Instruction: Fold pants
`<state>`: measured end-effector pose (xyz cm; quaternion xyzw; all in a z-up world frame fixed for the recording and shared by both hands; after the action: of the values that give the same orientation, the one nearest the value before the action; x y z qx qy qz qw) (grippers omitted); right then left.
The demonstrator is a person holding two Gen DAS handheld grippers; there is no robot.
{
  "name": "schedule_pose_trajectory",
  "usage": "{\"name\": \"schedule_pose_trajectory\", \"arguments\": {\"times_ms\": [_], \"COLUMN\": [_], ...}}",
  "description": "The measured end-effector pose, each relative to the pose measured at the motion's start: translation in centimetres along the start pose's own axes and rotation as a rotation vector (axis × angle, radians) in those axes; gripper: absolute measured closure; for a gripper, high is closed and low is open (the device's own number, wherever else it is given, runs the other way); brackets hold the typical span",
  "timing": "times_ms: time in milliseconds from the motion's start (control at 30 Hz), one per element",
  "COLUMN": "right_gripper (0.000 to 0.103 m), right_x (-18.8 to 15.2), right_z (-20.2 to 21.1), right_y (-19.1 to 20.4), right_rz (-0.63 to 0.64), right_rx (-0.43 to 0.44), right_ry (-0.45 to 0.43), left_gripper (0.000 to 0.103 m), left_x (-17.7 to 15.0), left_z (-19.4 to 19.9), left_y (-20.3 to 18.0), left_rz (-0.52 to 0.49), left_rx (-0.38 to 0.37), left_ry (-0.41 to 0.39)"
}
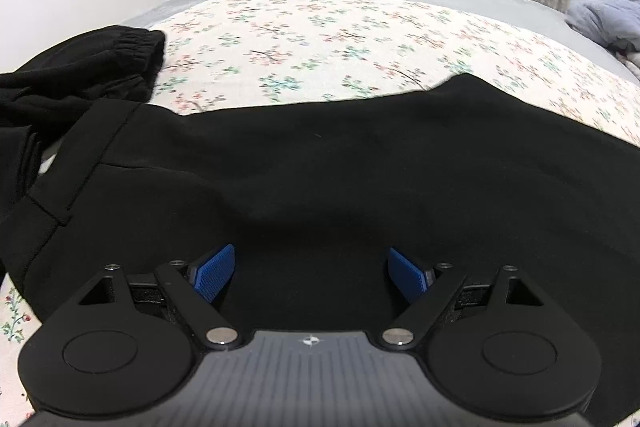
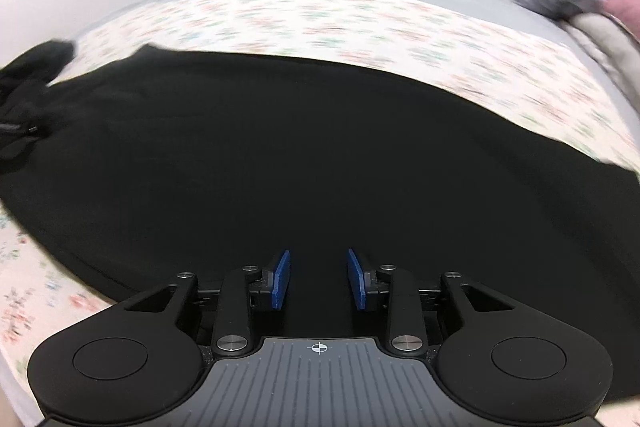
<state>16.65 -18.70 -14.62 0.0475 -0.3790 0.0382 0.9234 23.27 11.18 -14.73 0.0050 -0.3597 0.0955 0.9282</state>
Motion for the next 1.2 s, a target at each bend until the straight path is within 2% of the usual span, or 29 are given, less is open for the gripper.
{"name": "schedule_pose_trajectory", "arguments": {"times_ms": [100,200,267,300,333,400,467,600,700,800,933,1200], "right_gripper": [0.073,0.073,0.07,0.06,0.057,0.056,0.056,0.056,0.054,0.054,0.054,0.054], "right_x": [-1.7,-3.9,-5.5,-6.3,-7.5,-9.3,-11.0,-14.6,-16.2,-16.7,-16.7,-15.9], "right_z": [1.3,2.9,4.2,4.9,5.8,8.1,10.2,11.7,11.4,10.1,8.9,7.4], "right_y": [-3.5,-8.3,-11.1,-12.4,-13.6,-15.9,-17.5,-19.4,-20.0,-19.4,-19.1,-19.2], "right_rz": [-0.085,-0.2,-0.258,-0.289,-0.327,-0.45,-0.601,-0.869,-1.01,-1.099,-1.176,-1.232], "right_rx": [-0.06,-0.182,-0.292,-0.358,-0.418,-0.465,-0.453,-0.264,-0.123,-0.026,-0.01,-0.09], "right_ry": [0.006,0.032,0.055,0.069,0.075,0.032,-0.029,-0.124,-0.17,-0.206,-0.257,-0.319], "left_gripper": [0.013,0.013,0.013,0.013,0.013,0.013,0.013,0.013,0.013,0.013,0.013,0.012], "left_x": [0.3,0.3,0.3,0.3,0.3,0.0,-0.5,-2.6,-4.7,-6.6,-8.0,-8.4], "left_z": [-0.2,-0.2,0.3,0.7,1.2,2.2,3.1,4.0,4.7,5.2,4.5,4.7], "left_y": [0.2,-0.6,-1.5,-2.2,-3.2,-5.5,-8.2,-13.6,-17.6,-20.8,-22.9,-23.1], "left_rz": [0.01,0.011,0.019,0.023,0.02,-0.013,-0.058,-0.145,-0.256,-0.36,-0.387,-0.378], "left_rx": [0.014,0.024,-0.01,-0.034,-0.061,-0.109,-0.161,-0.266,-0.326,-0.354,-0.364,-0.358], "left_ry": [0.002,0.006,0.012,0.01,0.002,-0.016,-0.029,-0.014,-0.023,-0.035,0.015,0.004]}}
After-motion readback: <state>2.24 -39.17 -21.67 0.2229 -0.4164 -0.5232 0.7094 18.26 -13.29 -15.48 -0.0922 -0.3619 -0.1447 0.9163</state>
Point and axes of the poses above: each gripper's, at about its wrist camera, not at the fingertips, and z roughly against the way its jaws point, y to its left, x to its top, the point moved 2 cm from there along -z, roughly the way its jaws point, and after that the axes turned 10 degrees about z, right-handed, at the moved point
